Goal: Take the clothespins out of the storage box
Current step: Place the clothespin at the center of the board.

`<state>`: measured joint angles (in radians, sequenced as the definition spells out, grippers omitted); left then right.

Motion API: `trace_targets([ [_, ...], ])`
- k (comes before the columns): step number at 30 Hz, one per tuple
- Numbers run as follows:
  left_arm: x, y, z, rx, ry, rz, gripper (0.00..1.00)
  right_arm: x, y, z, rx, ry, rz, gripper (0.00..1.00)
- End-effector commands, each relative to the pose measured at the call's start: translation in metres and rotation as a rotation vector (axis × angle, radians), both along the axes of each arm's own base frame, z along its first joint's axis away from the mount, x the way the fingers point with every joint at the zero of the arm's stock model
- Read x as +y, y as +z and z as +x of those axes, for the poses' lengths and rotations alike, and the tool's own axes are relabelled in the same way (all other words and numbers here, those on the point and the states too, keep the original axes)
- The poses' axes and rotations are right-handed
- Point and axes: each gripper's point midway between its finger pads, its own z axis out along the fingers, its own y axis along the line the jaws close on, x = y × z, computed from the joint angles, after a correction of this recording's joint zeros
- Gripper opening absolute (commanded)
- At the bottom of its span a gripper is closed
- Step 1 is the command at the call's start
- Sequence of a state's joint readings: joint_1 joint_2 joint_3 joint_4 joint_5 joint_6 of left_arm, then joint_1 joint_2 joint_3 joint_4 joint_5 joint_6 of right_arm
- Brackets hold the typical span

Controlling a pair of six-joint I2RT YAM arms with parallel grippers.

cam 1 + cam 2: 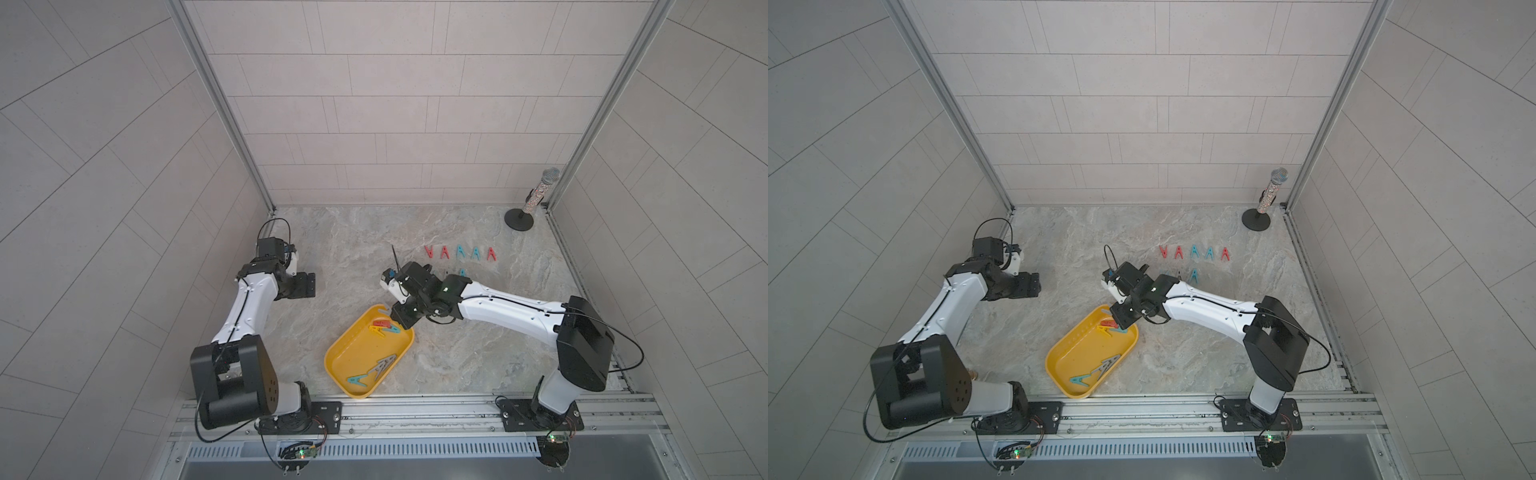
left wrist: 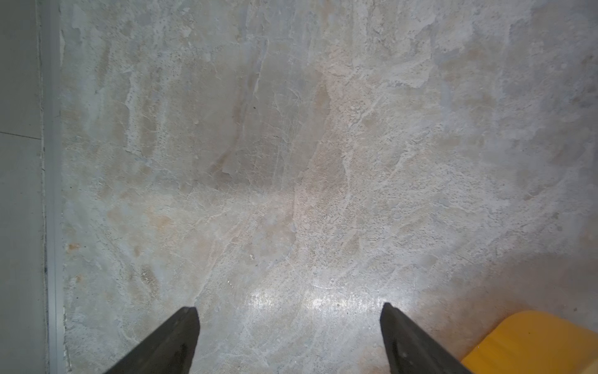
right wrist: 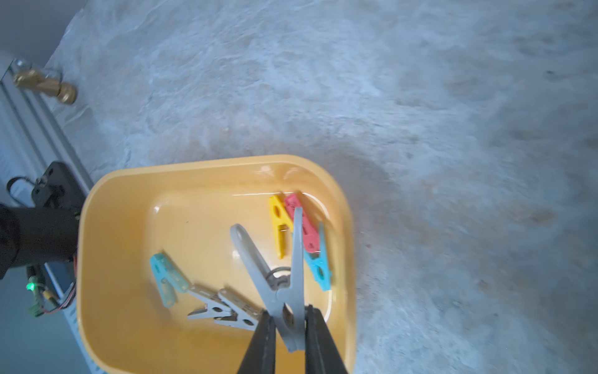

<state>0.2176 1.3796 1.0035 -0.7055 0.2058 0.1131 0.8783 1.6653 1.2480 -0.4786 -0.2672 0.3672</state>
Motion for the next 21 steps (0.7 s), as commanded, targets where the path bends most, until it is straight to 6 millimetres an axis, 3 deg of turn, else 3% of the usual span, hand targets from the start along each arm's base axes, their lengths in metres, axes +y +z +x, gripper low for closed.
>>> trace_targets([
  [1, -0.010, 0.002, -0.004, -0.002, -0.046, -0.049, 0.95, -0.033, 0.005, 0.019, 0.005, -0.146, 0.006, 0.12],
  [7, -0.037, 0.005, -0.008, -0.011, -0.142, -0.172, 0.95, -0.121, -0.007, 0.053, 0.048, -0.404, 0.000, 0.11],
  [14, -0.044, 0.006, -0.010, -0.007, -0.167, -0.195, 0.95, -0.218, -0.032, 0.081, 0.117, -0.675, -0.017, 0.11],
  [17, -0.048, 0.004, -0.011, 0.003, -0.181, -0.212, 0.95, -0.248, -0.038, 0.090, 0.104, -0.761, -0.058, 0.11],
  [21, -0.051, 0.003, -0.012, 0.013, -0.191, -0.221, 0.95, -0.272, -0.043, 0.101, 0.101, -0.834, -0.094, 0.11],
])
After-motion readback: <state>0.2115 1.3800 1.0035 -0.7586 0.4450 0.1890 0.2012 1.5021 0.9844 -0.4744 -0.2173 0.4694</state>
